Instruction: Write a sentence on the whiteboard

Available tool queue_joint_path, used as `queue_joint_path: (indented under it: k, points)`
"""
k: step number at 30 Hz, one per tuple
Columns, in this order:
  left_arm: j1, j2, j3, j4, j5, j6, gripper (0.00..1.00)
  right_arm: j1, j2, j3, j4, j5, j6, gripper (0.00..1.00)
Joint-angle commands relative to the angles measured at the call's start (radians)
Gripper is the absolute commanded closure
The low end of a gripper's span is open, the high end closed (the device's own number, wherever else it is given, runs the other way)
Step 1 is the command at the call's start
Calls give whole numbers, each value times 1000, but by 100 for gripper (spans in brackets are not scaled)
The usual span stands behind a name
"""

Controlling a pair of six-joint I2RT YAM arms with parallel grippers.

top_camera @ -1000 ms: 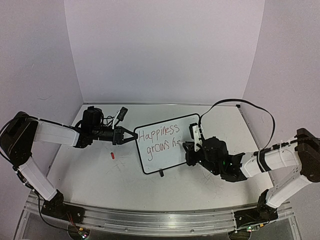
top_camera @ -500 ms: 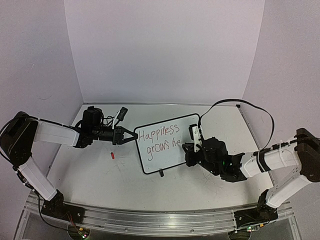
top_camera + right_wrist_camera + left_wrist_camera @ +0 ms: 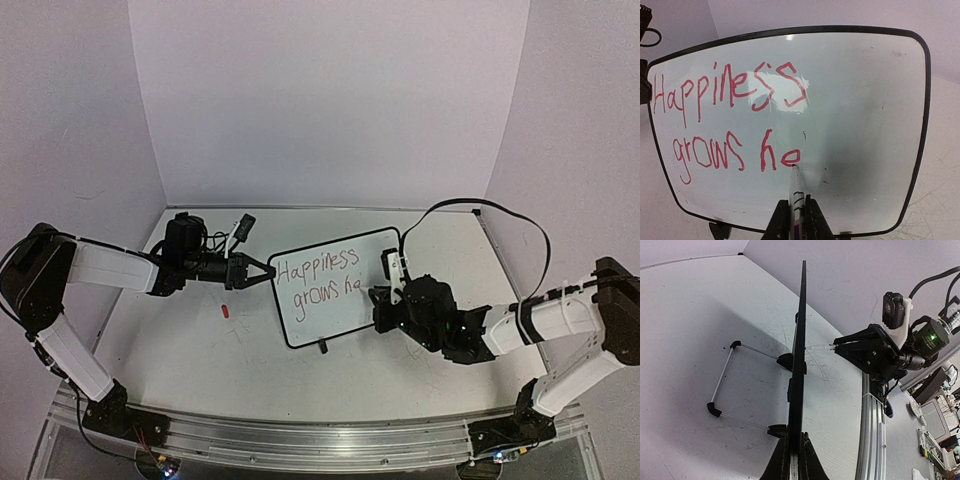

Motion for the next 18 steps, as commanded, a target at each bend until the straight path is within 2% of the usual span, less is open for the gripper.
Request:
queue_joint_path:
  k: [1,7,18]
  points:
    - [-7,10,28,-51,0,33,100,-8,-55,-9,-29,74,-4,100]
    - [-7,9,29,-51,1,33,100,-20,-159,-85,75,-40,-74,100]
    - [-7,10,31,-51,1,32,100,-48,-94,-43,107,-63,-102,100]
